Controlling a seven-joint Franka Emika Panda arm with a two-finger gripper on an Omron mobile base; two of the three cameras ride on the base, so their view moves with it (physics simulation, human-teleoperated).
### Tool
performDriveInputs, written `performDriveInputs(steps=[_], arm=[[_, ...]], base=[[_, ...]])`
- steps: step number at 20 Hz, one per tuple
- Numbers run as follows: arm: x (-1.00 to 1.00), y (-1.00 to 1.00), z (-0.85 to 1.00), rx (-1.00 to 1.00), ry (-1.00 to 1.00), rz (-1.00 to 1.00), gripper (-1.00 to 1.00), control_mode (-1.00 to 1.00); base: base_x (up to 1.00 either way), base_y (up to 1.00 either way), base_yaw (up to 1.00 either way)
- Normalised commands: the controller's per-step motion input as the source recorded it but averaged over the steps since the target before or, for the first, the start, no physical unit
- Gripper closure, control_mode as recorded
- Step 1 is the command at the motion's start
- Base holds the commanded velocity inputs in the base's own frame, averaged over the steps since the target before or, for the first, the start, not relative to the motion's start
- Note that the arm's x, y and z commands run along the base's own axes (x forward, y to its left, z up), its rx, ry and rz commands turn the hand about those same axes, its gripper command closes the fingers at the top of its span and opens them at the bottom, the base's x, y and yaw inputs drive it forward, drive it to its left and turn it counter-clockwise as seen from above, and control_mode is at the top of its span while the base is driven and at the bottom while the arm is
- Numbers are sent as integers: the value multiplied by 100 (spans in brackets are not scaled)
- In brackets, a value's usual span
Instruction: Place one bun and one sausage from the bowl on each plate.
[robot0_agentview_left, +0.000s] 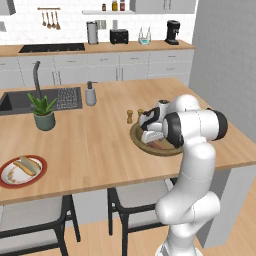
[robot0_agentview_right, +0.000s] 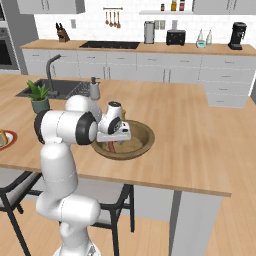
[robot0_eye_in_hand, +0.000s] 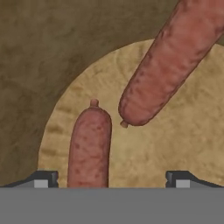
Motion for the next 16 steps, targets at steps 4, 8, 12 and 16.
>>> performDriveInputs(steps=[4, 8, 12, 16], arm=[[7, 0, -11, 0, 0, 0, 100, -100], [4, 0, -10, 0, 0, 0, 100, -100], [4, 0, -8, 0, 0, 0, 100, -100], [8, 0, 0, 0, 0, 0, 100, -100]], base=[[0, 0, 0], [0, 0, 0], [0, 0, 0], [0, 0, 0]])
